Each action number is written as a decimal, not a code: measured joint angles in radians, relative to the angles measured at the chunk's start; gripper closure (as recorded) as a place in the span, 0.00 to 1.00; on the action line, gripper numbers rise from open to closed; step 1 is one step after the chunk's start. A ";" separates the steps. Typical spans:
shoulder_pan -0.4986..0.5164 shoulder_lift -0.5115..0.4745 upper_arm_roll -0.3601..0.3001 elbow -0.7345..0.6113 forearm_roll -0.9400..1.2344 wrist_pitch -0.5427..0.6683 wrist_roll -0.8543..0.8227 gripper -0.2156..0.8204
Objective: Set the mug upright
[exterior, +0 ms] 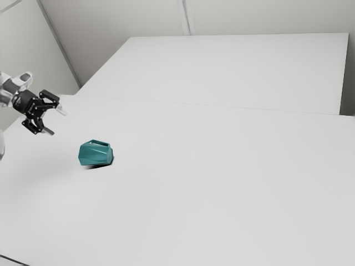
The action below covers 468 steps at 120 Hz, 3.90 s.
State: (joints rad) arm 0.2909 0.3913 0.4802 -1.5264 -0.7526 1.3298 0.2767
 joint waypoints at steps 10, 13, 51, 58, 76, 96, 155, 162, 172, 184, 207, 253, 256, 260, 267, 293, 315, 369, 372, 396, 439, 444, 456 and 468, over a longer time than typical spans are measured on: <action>0.003 0.029 0.000 -0.003 -0.011 -0.001 0.019 0.21; 0.003 0.037 0.000 -0.006 -0.016 0.000 0.025 0.21; 0.034 0.077 0.000 -0.068 -0.069 0.003 0.118 0.21; 0.040 0.079 0.000 -0.077 -0.082 0.003 0.139 0.21; 0.072 0.091 0.000 -0.076 -0.100 0.004 0.184 0.21; 0.084 0.145 -0.003 -0.051 -0.127 0.003 0.223 0.21; 0.089 0.270 -0.046 0.074 -0.200 0.005 0.286 0.21; 0.089 0.279 -0.053 0.075 -0.206 0.008 0.290 0.21; 0.089 0.288 -0.057 0.073 -0.211 0.012 0.296 0.21; 0.097 0.296 -0.058 0.072 -0.213 0.015 0.301 0.21; 0.103 0.304 -0.058 0.078 -0.215 0.018 0.310 0.21; 0.103 0.315 -0.102 0.089 -0.221 0.039 0.315 0.21; 0.103 0.315 -0.105 0.089 -0.222 0.041 0.315 0.21; 0.103 0.315 -0.107 0.089 -0.222 0.043 0.315 0.21; 0.103 0.316 -0.115 0.089 -0.223 0.047 0.315 0.21; 0.103 0.322 -0.148 0.088 -0.232 0.070 0.312 0.21; 0.103 0.327 -0.173 0.085 -0.240 0.089 0.310 0.21; 0.103 0.327 -0.197 0.085 -0.255 0.117 0.298 0.80; 0.103 0.327 -0.198 0.085 -0.255 0.117 0.296 0.82; 0.103 0.327 -0.198 0.085 -0.254 0.119 0.284 0.92; 0.101 0.318 -0.208 0.086 -0.254 0.113 0.266 0.95; 0.101 0.316 -0.212 0.086 -0.258 0.109 0.265 0.95; 0.101 0.309 -0.221 0.086 -0.269 0.102 0.261 0.96; 0.098 0.293 -0.226 0.086 -0.274 0.097 0.257 0.97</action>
State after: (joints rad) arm 0.3885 0.6846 0.2544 -1.4408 -1.0265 1.4268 0.5338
